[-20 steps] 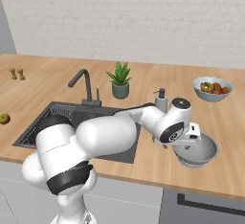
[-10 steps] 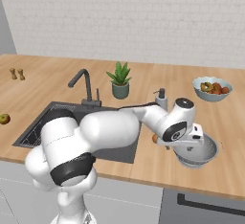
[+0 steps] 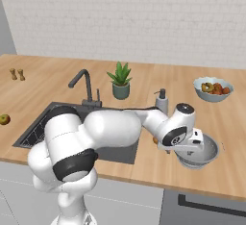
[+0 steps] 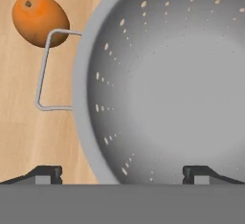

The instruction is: Put the colander in the sink, put the apple, tangerine in the colander, and turn on the sink faucet and pour water over the colander.

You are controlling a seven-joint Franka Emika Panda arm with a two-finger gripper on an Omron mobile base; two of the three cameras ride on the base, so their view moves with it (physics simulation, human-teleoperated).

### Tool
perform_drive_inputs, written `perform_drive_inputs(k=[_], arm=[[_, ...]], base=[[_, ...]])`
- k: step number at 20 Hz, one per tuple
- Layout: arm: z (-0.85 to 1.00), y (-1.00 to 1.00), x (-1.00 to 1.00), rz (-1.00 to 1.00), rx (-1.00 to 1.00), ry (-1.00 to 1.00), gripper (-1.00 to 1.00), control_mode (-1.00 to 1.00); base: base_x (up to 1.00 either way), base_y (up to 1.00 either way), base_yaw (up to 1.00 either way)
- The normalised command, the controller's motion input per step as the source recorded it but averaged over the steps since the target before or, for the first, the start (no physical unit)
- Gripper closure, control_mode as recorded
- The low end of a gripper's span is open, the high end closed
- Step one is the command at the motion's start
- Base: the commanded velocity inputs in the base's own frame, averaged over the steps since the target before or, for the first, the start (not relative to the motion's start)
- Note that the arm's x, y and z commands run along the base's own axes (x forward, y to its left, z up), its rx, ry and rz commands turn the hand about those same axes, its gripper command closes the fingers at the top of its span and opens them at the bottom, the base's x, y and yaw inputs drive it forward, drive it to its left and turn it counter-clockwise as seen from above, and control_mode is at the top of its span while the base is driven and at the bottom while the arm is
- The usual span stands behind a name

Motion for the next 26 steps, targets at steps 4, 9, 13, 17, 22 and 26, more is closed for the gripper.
perform_drive_inputs(k=[4, 9, 13, 17, 22, 26], arm=[[-0.17, 0.0, 0.0, 0.0, 0.0, 0.0, -1.0, -1.0], [-0.11, 0.0, 0.01, 0.0, 0.0, 0.0, -1.0, -1.0], [-0.09, 0.0, 0.02, 0.0, 0.0, 0.0, 1.0, -1.0], [0.0, 0.0, 0.0, 0.0, 0.0, 0.0, 1.0, -1.0], [0.0, 0.0, 0.0, 0.0, 0.0, 0.0, 1.0, -1.0], [0.0, 0.0, 0.0, 0.0, 0.0, 0.0, 1.0, -1.0]], base=[[0.0, 0.0, 0.0], [0.0, 0.0, 0.0], [0.0, 0.0, 0.0], [0.0, 0.0, 0.0], [0.0, 0.0, 0.0], [0.0, 0.0, 0.0]])
